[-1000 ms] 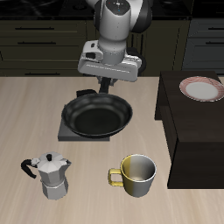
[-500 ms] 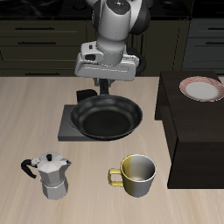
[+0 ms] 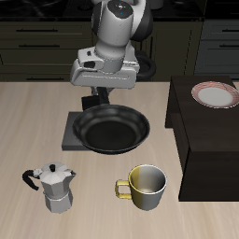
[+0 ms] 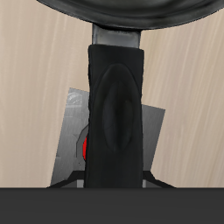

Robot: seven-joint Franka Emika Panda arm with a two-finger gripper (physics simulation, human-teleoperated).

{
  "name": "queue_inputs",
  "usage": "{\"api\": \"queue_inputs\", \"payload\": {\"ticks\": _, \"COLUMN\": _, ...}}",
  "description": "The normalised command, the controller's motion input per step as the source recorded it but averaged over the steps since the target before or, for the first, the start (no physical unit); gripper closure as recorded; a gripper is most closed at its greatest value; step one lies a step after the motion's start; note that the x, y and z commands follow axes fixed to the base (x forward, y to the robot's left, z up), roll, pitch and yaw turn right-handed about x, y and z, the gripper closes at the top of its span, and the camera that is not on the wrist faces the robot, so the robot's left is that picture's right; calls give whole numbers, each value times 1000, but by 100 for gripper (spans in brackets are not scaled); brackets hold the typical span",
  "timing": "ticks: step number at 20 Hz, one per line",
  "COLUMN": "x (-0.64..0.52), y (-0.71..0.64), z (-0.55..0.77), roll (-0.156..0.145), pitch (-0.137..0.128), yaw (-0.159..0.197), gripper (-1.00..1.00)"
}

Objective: Place the frying pan on the top layer of the shelf

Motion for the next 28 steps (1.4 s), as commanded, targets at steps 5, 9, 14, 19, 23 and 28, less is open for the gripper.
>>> {"api": "queue_inputs", "payload": {"ticks": 5, "x": 8, "y": -122, "z": 23, "roll": -20, "pitch": -64, "yaw": 155, "gripper": 100}}
{"api": "queue_inputs", "payload": {"ticks": 9, "x": -26, "y": -110, "z": 7, "roll": 0, "pitch": -18, "yaw": 121, "gripper": 100}}
{"api": "queue_inputs", "payload": {"ticks": 14, "x": 1, "y": -84, "z": -8, "roll": -1, "pitch": -28, "yaw": 133, "gripper": 100}}
{"api": "queue_inputs", "payload": {"ticks": 19, "x": 16, "y": -171, "z": -14, "roll": 10, "pitch": -19, "yaw": 119, "gripper": 100}}
{"api": "queue_inputs", "payload": {"ticks": 23, "x": 20, "y": -104, "z": -58, "roll": 0, "pitch": -25, "yaw": 131, "gripper": 100}}
{"api": "queue_inputs", "payload": {"ticks": 28, "x": -18, "y": -27, "z": -56, "roll": 10, "pitch": -19, "yaw": 132, "gripper": 100}}
